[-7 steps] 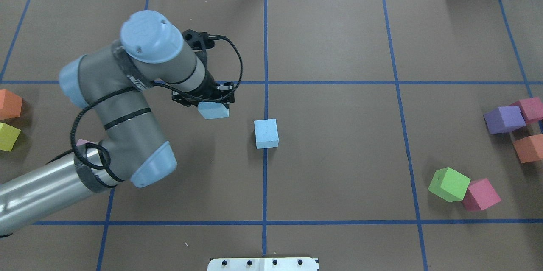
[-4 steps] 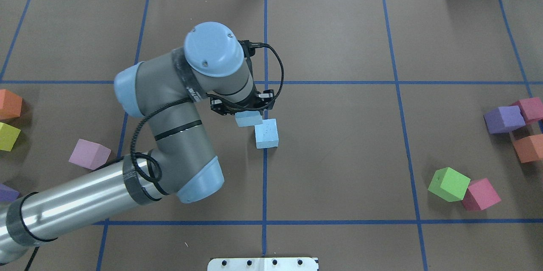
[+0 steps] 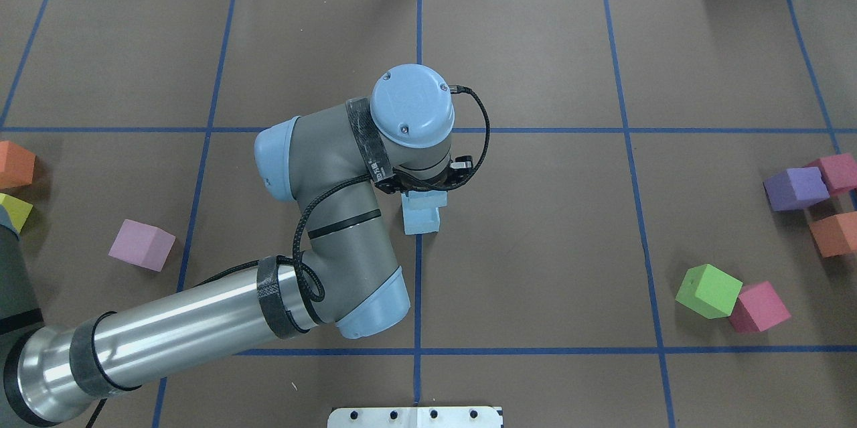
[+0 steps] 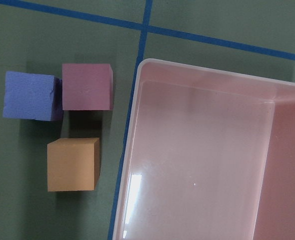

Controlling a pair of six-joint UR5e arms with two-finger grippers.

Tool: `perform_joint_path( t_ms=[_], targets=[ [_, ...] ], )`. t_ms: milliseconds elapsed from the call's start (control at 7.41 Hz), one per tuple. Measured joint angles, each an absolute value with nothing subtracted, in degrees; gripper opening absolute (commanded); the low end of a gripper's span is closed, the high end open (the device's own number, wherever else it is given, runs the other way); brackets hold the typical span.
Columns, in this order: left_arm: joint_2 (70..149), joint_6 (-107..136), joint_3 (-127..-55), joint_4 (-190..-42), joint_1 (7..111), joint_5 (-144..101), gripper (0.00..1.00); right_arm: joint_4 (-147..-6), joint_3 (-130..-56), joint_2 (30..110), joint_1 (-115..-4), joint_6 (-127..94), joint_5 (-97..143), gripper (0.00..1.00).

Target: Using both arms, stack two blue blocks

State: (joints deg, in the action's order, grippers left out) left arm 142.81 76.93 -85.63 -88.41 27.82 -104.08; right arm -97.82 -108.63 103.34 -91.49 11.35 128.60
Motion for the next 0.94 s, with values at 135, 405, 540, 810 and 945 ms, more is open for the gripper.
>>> perform_joint_path(
  t_ms=[135, 405, 540, 810, 945],
  targets=[
    [142.33, 76.49, -85.56, -88.77, 27.79, -104.21, 0.13, -97.82, -108.49, 103.30, -91.49, 11.34, 128.57, 1.00],
    [142.02, 75.48, -85.33, -89.02, 27.72, -104.40, 0.13, -97.82, -108.39, 103.28, -91.49, 11.34, 128.51, 1.00],
    [142.02, 75.40, -85.23, -89.20, 27.71, -104.46, 0.13, -97.82, -108.37, 103.27, -91.50, 11.34, 128.50, 1.00],
    [141.97, 75.34, -85.02, -89.78, 27.69, -104.50, 0.17, -97.82, -108.34, 103.27, -91.49, 11.34, 128.50, 1.00],
    [141.96, 75.15, -84.74, -89.89, 27.69, -104.50, 0.18, -97.82, -108.28, 103.27, -91.50, 11.34, 128.50, 1.00]
  ],
)
